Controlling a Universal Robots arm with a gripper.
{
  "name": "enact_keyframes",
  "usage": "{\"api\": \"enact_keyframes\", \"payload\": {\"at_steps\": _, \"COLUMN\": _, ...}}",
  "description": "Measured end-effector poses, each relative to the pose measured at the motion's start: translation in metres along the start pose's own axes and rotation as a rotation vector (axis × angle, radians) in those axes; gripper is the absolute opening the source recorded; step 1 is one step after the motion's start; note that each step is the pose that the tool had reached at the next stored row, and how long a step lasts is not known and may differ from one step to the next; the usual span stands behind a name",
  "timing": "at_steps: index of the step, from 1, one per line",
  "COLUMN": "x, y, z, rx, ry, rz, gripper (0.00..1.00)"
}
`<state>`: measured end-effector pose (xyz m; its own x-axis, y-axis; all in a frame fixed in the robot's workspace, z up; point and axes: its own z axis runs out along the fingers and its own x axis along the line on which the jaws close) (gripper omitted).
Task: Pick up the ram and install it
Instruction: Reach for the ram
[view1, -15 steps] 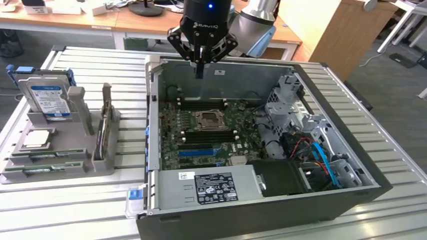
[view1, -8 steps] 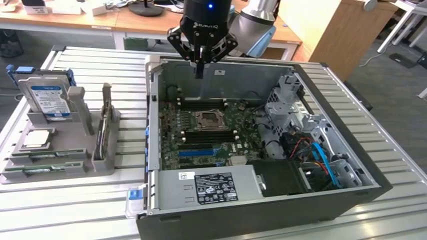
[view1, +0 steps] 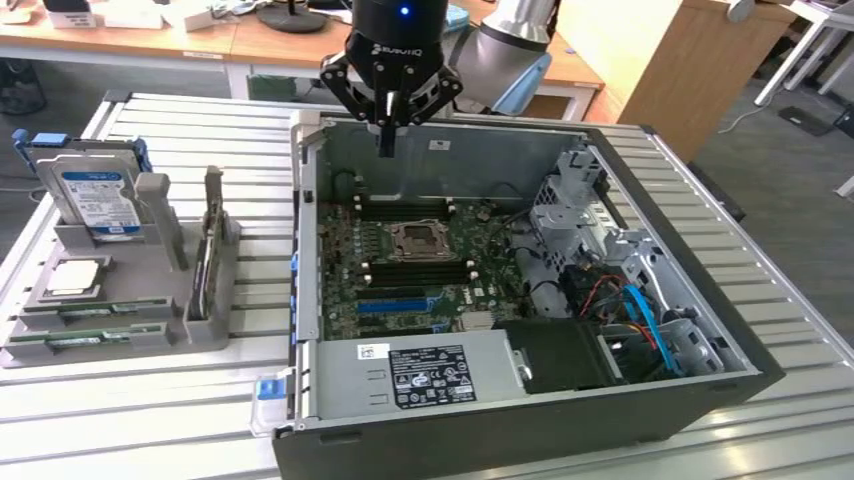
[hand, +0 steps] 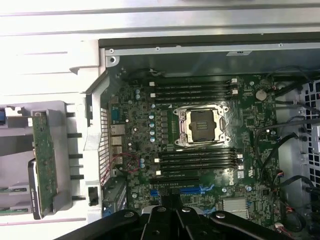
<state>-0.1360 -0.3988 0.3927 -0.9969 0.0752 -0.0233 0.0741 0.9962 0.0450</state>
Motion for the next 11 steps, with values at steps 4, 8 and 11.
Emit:
{"api": "enact_keyframes", "payload": {"at_steps": 4, "x": 0.011, "y": -0.0006, "z": 0.0003, "rx": 0.0, "ry": 0.0, "rz": 0.0, "gripper": 0.11}}
{"api": "enact_keyframes", "payload": {"at_steps": 8, "x": 0.023, "y": -0.0009, "z": 0.0008, "rx": 0.0, "ry": 0.0, "rz": 0.0, "gripper": 0.11}}
{"api": "enact_keyframes", "payload": {"at_steps": 11, "x": 0.032, "y": -0.0013, "z": 0.0011, "rx": 0.0001, "ry": 0.0, "rz": 0.0, "gripper": 0.11}}
